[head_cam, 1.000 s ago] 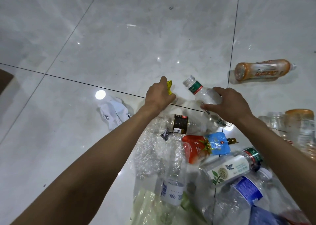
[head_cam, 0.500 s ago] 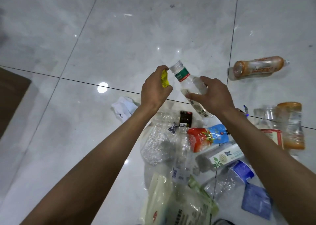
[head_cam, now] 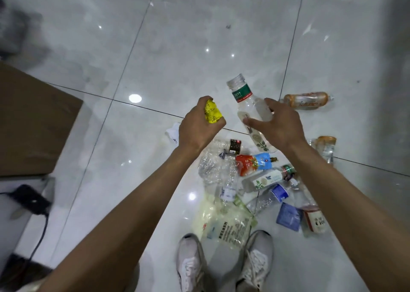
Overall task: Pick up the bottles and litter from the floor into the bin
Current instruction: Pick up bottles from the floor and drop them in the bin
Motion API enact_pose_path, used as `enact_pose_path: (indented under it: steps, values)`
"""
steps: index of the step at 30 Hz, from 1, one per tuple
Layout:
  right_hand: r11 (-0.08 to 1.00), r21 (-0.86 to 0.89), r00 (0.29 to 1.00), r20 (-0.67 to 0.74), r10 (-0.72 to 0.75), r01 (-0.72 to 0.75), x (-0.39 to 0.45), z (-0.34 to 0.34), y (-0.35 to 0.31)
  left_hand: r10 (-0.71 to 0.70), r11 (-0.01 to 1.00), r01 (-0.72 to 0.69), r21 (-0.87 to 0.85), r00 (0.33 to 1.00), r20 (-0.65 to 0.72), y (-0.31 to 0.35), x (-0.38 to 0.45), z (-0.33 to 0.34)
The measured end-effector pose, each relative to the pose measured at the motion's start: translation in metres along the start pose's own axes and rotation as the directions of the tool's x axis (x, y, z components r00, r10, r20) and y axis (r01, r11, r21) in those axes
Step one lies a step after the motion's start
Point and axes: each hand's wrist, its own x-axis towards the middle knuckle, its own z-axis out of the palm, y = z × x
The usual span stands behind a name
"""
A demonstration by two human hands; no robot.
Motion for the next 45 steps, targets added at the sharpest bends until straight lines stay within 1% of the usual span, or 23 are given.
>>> enact_pose_path:
  steps: [4, 8, 10, 13, 15, 17, 19, 21, 26, 31, 35, 38, 43, 45]
  values:
    - [1.0, 0.029, 1.0, 0.02, -0.005, 0.005, -0.026, -0.043, -0.047, -0.019, 1.0, 0.019, -0.015, 1.0, -0.006, 0.039, -0.019, -0.054]
    - [0.996, 0.082, 0.999, 0.036, 0.024, -0.027, -0.054, -0.087, -0.1, -0.113, 0.989, 0.113, -0.1, 0.994, 0.0, 0.08, -0.038, -0.113]
    - [0.993, 0.11, 0.999, 0.036, 0.035, -0.039, -0.066, -0.107, -0.124, -0.119, 0.987, 0.119, -0.111, 0.993, 0.001, 0.1, -0.046, -0.142]
    - [0.993, 0.115, 0.999, 0.016, 0.035, -0.036, -0.086, -0.138, -0.163, -0.06, 0.994, 0.06, -0.088, 0.998, -0.002, 0.13, -0.055, -0.195]
    - [0.988, 0.144, 0.999, -0.002, 0.049, -0.048, -0.099, -0.156, -0.189, -0.037, 0.999, 0.038, -0.037, 0.998, 0.041, 0.147, -0.059, -0.231]
    - [0.982, 0.183, 0.998, -0.012, 0.056, -0.053, -0.11, -0.174, -0.216, -0.066, 0.998, 0.067, -0.01, 0.994, 0.084, 0.163, -0.06, -0.269]
    - [0.978, 0.205, 0.998, -0.022, 0.051, -0.046, -0.122, -0.192, -0.243, -0.1, 0.994, 0.103, -0.023, 0.991, 0.089, 0.182, -0.065, -0.307]
    - [0.973, 0.23, 0.998, -0.054, 0.04, -0.026, -0.135, -0.214, -0.274, -0.074, 0.996, 0.078, -0.052, 0.995, 0.071, 0.205, -0.076, -0.348]
    - [0.958, 0.284, 0.994, -0.11, 0.008, 0.023, -0.177, -0.272, -0.346, 0.0, 0.998, -0.002, -0.068, 1.0, -0.032, 0.262, -0.117, -0.442]
    - [0.95, 0.302, 0.99, -0.132, -0.044, 0.082, -0.222, -0.326, -0.403, 0.038, 0.994, -0.05, -0.097, 0.991, -0.125, 0.318, -0.161, -0.518]
    - [0.953, 0.264, 0.984, -0.135, -0.115, 0.147, -0.261, -0.361, -0.43, 0.018, 0.992, -0.04, -0.12, 0.985, -0.173, 0.341, -0.209, -0.55]
    - [0.942, 0.286, 0.981, -0.127, -0.144, 0.175, -0.297, -0.382, -0.439, -0.001, 0.99, -0.035, -0.138, 0.968, -0.251, 0.353, -0.257, -0.564]
    - [0.936, 0.255, 0.97, -0.077, -0.229, 0.242, -0.354, -0.396, -0.437, -0.016, 0.99, -0.031, -0.135, 0.943, -0.331, 0.361, -0.329, -0.566]
    - [0.936, 0.237, 0.966, -0.058, -0.253, 0.26, -0.375, -0.397, -0.437, -0.04, 0.993, -0.002, -0.121, 0.938, -0.345, 0.359, -0.352, -0.565]
